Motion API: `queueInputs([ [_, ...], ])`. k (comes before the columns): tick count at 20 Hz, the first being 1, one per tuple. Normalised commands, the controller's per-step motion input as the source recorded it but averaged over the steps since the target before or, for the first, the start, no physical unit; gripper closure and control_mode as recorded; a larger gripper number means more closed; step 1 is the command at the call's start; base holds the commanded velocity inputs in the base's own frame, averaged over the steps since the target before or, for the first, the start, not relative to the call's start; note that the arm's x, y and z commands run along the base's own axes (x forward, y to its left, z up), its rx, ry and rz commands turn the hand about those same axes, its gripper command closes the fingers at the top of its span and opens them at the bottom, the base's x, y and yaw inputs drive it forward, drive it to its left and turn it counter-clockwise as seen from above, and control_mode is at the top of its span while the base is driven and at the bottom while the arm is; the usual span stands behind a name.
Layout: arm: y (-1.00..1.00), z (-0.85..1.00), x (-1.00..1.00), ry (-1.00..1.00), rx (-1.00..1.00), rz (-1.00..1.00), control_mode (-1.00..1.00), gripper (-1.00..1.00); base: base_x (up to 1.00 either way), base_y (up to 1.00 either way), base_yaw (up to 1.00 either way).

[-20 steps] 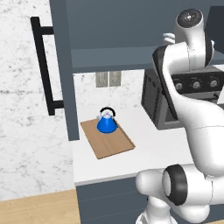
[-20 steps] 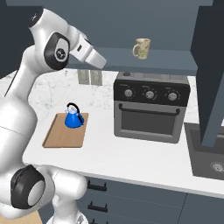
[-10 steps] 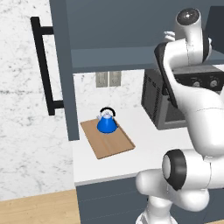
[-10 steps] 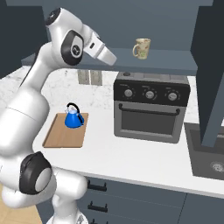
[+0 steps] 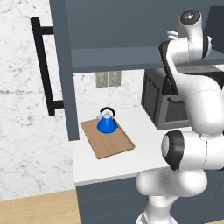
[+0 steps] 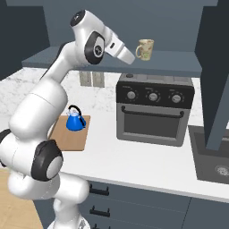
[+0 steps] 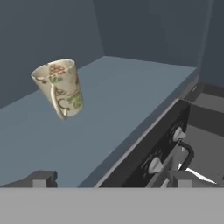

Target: Pick the kettle from the counter and place it on the tray. Then pick the mug from the cabinet and place it on the tray. Then close the cabinet doors.

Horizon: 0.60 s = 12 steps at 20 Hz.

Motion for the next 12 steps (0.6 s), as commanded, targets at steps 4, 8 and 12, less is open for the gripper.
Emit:
queueInputs([
  [4, -0.02, -0.26, 0.48, 0.00, -0.01, 0.07, -1.00, -1.00, 0.00, 0.00, 0.00],
  [8, 0.00, -0.21, 0.59, 0.01, 0.00, 0.05, -1.00, -1.00, 0.00, 0.00, 0.00],
  [12, -0.08, -0.06, 0.60, 0.01, 0.00, 0.01, -1.00, -1.00, 0.00, 0.00, 0.00],
])
